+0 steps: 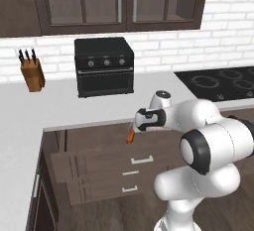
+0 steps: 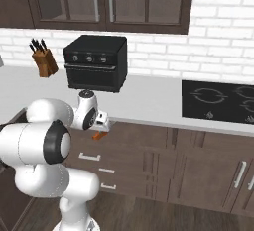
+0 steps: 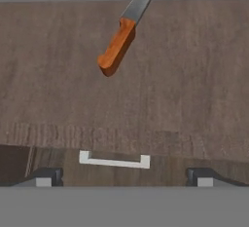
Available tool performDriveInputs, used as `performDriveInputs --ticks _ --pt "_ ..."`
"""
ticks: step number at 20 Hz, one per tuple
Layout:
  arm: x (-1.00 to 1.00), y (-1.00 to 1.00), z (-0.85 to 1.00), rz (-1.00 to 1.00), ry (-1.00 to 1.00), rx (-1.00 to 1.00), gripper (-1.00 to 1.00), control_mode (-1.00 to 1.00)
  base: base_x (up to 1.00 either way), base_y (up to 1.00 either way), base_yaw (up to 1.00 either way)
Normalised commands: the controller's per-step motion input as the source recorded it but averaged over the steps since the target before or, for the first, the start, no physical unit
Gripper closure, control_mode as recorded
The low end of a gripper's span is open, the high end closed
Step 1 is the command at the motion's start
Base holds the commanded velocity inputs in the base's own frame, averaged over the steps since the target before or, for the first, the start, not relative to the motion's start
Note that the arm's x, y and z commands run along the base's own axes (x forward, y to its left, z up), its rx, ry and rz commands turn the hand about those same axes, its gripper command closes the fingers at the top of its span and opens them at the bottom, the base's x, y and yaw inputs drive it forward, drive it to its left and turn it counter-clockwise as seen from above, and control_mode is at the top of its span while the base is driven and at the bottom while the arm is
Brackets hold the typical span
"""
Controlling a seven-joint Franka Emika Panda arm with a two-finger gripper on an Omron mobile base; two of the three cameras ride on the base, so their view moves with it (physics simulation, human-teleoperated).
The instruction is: Pick up the knife from the drawer and place it on the cutting board. Then place the meat from the plate to the cutting board.
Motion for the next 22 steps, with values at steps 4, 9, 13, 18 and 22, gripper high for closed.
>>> performDriveInputs --ticks 4,9,13,18,22 --pt "0.02 0.0 -0.16 0.0 0.09 0.0 -1.0 -1.0 0.0 0.0 0.0" --pt "0.09 0.02 -0.2 0.0 0.06 0.0 -1.0 -1.0 0.0 0.0 0.0" --pt "0.43 0.0 -0.12 0.0 0.0 0.0 -1.0 -1.0 0.0 0.0 0.0" --pt "0.36 0.0 -0.21 0.0 0.01 0.0 -1.0 -1.0 0.0 0.0 0.0" --pt "0.11 0.0 -0.33 0.0 0.02 0.0 -1.0 -1.0 0.0 0.0 0.0"
